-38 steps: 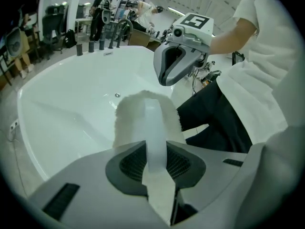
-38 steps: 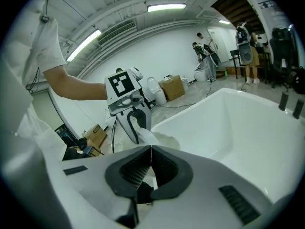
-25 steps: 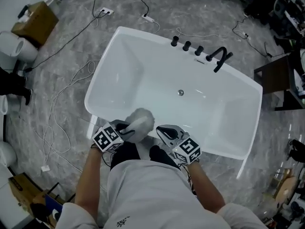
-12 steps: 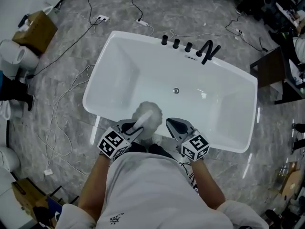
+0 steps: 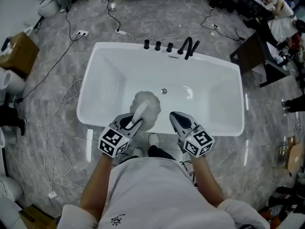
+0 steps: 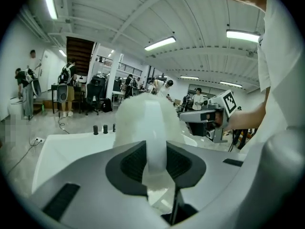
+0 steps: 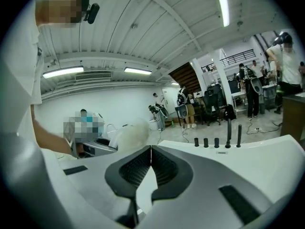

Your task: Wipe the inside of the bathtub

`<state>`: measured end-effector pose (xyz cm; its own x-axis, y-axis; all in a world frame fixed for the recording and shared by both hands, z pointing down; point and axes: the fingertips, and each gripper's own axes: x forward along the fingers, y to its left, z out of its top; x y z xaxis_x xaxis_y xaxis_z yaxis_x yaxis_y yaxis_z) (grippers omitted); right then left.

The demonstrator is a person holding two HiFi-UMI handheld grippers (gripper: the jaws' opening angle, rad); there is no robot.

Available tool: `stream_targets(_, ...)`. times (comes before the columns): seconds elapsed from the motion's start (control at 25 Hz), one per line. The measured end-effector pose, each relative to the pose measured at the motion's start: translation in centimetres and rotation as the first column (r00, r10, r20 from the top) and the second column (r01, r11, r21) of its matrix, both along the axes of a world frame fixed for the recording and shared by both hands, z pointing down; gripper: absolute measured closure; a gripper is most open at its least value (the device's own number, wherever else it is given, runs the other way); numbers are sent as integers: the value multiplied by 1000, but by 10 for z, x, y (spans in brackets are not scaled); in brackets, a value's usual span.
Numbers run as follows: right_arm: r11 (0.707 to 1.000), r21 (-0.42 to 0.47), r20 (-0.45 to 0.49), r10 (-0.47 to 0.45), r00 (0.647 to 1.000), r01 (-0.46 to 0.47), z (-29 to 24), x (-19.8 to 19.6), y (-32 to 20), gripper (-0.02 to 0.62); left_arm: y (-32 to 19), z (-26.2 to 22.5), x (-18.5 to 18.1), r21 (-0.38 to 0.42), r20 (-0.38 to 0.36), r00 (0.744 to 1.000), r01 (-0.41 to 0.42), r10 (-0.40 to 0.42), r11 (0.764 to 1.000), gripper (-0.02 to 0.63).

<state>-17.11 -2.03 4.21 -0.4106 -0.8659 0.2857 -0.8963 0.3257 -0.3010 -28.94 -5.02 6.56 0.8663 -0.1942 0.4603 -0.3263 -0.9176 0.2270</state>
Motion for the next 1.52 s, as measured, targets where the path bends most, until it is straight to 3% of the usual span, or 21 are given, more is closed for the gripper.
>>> stream_targets(0.36, 973, 39, 9, 229, 973, -229, -33, 8, 61, 575, 26, -29, -5, 82, -108, 992, -51, 60, 995, 506)
stream_targets(0.68, 947, 28, -6, 319, 948, -319, -35, 7, 109, 575, 55, -37, 18, 104, -161, 981, -96, 112, 990, 506)
stream_targets(0.92, 944, 59, 13, 323, 946, -323, -43, 38, 122, 575, 70, -53, 45, 147, -151, 981, -100, 122, 984, 506)
stream_targets(1.32, 966, 110, 12, 233, 972, -233, -61, 67, 121, 577, 68, -79, 66, 224, -161, 987, 26, 10, 974, 506)
stream_targets(1.52, 967, 115, 19, 226, 974, -227, -54, 78, 128, 577, 75, -70, 69, 216, -155, 987, 84, -50, 973, 506)
